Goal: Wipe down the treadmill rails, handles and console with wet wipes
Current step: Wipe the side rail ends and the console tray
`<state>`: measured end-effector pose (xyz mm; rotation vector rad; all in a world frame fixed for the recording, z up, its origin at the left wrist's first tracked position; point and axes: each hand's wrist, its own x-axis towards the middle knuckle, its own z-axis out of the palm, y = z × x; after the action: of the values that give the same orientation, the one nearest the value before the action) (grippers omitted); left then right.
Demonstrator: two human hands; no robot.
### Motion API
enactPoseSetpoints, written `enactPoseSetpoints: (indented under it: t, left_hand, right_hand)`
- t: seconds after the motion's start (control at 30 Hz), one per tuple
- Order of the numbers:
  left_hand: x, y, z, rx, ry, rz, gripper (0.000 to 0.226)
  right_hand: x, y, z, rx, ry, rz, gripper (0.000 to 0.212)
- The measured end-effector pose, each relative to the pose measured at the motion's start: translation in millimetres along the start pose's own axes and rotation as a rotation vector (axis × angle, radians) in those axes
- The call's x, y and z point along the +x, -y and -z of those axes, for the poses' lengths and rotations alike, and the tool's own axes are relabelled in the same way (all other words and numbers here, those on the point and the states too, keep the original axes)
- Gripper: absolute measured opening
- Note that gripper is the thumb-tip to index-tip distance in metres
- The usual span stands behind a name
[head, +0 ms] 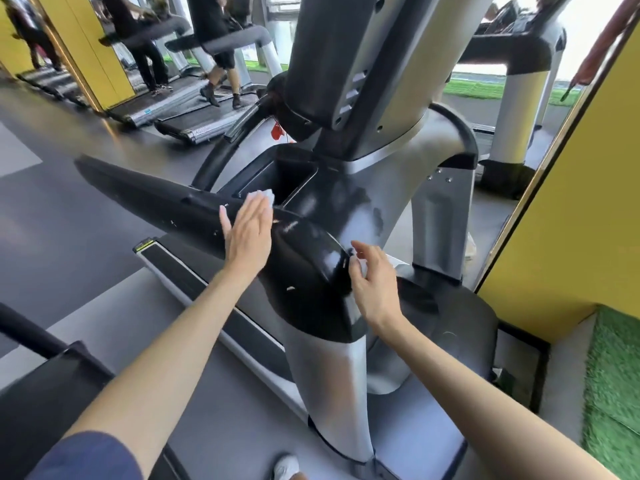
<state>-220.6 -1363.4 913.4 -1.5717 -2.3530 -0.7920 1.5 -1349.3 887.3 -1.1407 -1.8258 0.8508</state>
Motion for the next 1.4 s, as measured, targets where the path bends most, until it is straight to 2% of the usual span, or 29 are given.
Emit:
enactPoseSetpoints:
  t: [0.07,0.17,0.2,0.23,0.33,0.37,0.4,0.5,0.57,0.6,0.7,0.73,0.77,0.87,0.9,0.93,1.07,1.1,1.13,1.23,1.3,1.33,1.4]
  left_hand:
    - [-12.2,-15.1,-0.2,-0.018,0.032,-0.089,0.061]
    - [-48.1,-30.0,-2.8,0.012,0.104,-0.527,0.054]
    - [-47.9,-25.8,-1.5,0.023,0.118,-0.588,0.052]
    - [-39.6,-19.0,1.5,0.012,0.119,-0.551,0.052]
    - [-6.1,-3.6,8.2,-0.056,0.054,-0.113,0.051]
    - [-2.7,-5.5,9.8,-0.049,0.037,-0.035,0.053]
    - [-6.3,-12.4,10.0,-0.017,0.025,-0.052,0.054]
    - [-40.9,-26.9,4.3,-0.005,0.099,-0.42,0.05]
    - [-47.9,-17.6,4.3,-0.032,0.118,-0.523,0.05]
    - [-38.8,-9.5,4.2,-0.054,0.083,-0.473,0.051]
    - [-9.3,10.5,9.0,-0.107,0.03,-0.05,0.058]
    - [-7.3,9.3,9.0,-0.103,0.033,-0.005,0.062]
    - [-11.8,3.7,9.2,-0.097,0.039,-0.049,0.064]
    - [-39.6,-4.6,7.1,-0.095,0.096,-0.417,0.061]
    - [-42.5,0.2,7.5,-0.081,0.097,-0.481,0.06]
    - [-38.1,7.8,8.4,-0.067,0.084,-0.471,0.059]
    - [-0.8,32.7,14.6,-0.113,0.026,0.014,0.05]
    - [0.9,27.7,16.5,-0.137,0.018,0.054,0.052]
    - [-2.8,17.5,18.3,-0.148,0.016,0.021,0.056]
    - [-32.6,-7.6,15.8,-0.198,0.115,-0.335,0.056]
    - [-37.6,1.4,14.4,-0.192,0.156,-0.479,0.054]
    - [-28.9,12.8,14.1,-0.177,0.145,-0.463,0.053]
    - [-3.8,42.5,12.7,-0.158,0.098,-0.265,0.051]
  right_hand:
    - [8.6,5.8,-3.7,-0.101,0.043,0.103,0.032]
    - [15.3,13.2,-10.3,-0.144,0.055,0.174,0.038]
    - [15.8,15.2,-12.8,-0.147,0.053,0.187,0.041]
    - [16.0,16.9,-15.6,-0.157,0.05,0.199,0.045]
    - [17.1,20.9,-21.7,-0.206,0.047,0.237,0.058]
    - [17.8,22.0,-23.1,-0.216,0.047,0.241,0.06]
    - [18.3,23.2,-24.0,-0.221,0.048,0.245,0.062]
    - [19.4,23.7,-25.9,-0.212,0.035,0.276,0.062]
    - [20.8,21.4,-26.2,-0.225,0.044,0.296,0.064]
    - [21.4,20.8,-26.0,-0.239,0.052,0.29,0.066]
    - [23.0,21.8,-26.0,-0.255,0.063,0.26,0.071]
    - [22.8,22.7,-26.1,-0.259,0.061,0.257,0.07]
    - [22.3,23.2,-26.5,-0.262,0.057,0.258,0.07]
    - [22.0,22.1,-27.5,-0.254,0.045,0.265,0.069]
    - [22.5,21.1,-27.6,-0.261,0.045,0.267,0.069]
    - [22.7,20.5,-28.0,-0.273,0.046,0.267,0.068]
    - [22.6,19.6,-29.8,-0.29,0.035,0.274,0.066]
    - [21.8,19.4,-30.3,-0.286,0.032,0.275,0.065]
    - [21.0,19.0,-30.2,-0.283,0.032,0.275,0.064]
    - [20.3,18.1,-30.3,-0.27,0.028,0.27,0.062]
    - [21.7,18.0,-29.9,-0.28,0.034,0.267,0.061]
    - [22.5,18.4,-30.3,-0.298,0.037,0.271,0.06]
    - [23.0,20.1,-33.0,-0.341,0.017,0.302,0.056]
